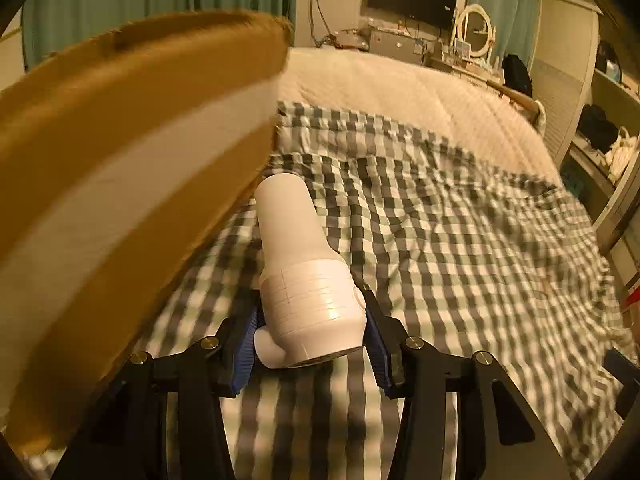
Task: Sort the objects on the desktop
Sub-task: 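Grasp the white bottle with left tool while right tool moves back open, then grasp the bead bracelet with right tool while left tool lifts the white bottle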
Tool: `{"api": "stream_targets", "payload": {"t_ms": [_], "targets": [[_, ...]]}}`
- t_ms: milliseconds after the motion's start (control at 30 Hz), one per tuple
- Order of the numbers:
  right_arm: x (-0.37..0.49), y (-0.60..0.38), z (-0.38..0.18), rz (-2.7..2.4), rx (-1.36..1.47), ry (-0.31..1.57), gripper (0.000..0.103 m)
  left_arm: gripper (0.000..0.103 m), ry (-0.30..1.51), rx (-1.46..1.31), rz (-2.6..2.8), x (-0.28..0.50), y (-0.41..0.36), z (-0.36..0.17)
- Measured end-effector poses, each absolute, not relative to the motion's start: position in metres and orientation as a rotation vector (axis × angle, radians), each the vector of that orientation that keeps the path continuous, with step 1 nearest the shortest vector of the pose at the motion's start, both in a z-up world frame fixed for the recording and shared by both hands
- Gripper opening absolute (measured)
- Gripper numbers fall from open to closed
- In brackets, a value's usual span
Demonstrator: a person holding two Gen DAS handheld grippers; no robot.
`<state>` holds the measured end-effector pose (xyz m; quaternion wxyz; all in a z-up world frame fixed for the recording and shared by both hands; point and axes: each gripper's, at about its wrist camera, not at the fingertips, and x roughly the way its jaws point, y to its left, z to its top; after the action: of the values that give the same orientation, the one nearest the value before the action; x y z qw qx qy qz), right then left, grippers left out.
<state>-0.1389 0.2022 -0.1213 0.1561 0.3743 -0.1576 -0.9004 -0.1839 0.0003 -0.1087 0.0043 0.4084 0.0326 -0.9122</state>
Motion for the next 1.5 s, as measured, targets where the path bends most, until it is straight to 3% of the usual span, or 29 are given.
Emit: {"api": "stream_targets", "payload": {"t_ms": [333, 400, 600, 633, 700, 867, 967, 1200, 1433, 1500], "targets": [[-0.132, 0.172, -0.105, -2.524, 1.009, -0.392, 0.094, 0.049, 0.254, 1.276, -2.772, -0.096, -0.018, -0.08], [-0.143, 0.151, -0.106, -2.484, 1.039, -0.354, 0.086, 0.049, 0.29, 1.258, -2.743, -0.094, -0.018, -0.085], [-0.196, 0.084, -0.106, -2.467, 1.026, -0.164, 0.075, 0.049, 0.382, 1.203, -2.675, -0.101, -0.03, -0.1], [-0.211, 0.072, -0.112, -2.45, 1.051, -0.149, 0.073, 0.049, 0.42, 1.2, -2.667, -0.102, -0.033, -0.102], [-0.236, 0.056, -0.125, -2.433, 1.109, -0.142, 0.056, 0.049, 0.473, 1.223, -2.662, -0.106, -0.037, -0.107], [-0.279, 0.024, -0.177, -2.362, 1.312, -0.144, 0.049, 0.049, 0.418, 1.234, -2.663, -0.117, -0.029, -0.117], [-0.272, 0.021, -0.18, -2.383, 1.309, -0.012, 0.011, 0.049, 0.455, 1.247, -2.656, -0.121, -0.032, -0.121], [-0.225, 0.064, -0.134, -2.483, 1.253, 0.184, 0.011, 0.049, 0.399, 1.192, -2.695, -0.108, -0.024, -0.103], [-0.167, 0.098, -0.032, -2.611, 1.107, 0.411, 0.011, 0.049, 0.365, 1.055, -2.876, -0.082, -0.001, -0.04], [-0.156, 0.104, -0.001, -2.617, 1.068, 0.385, 0.011, 0.049, 0.354, 0.996, -2.947, -0.075, 0.002, -0.016]]}}
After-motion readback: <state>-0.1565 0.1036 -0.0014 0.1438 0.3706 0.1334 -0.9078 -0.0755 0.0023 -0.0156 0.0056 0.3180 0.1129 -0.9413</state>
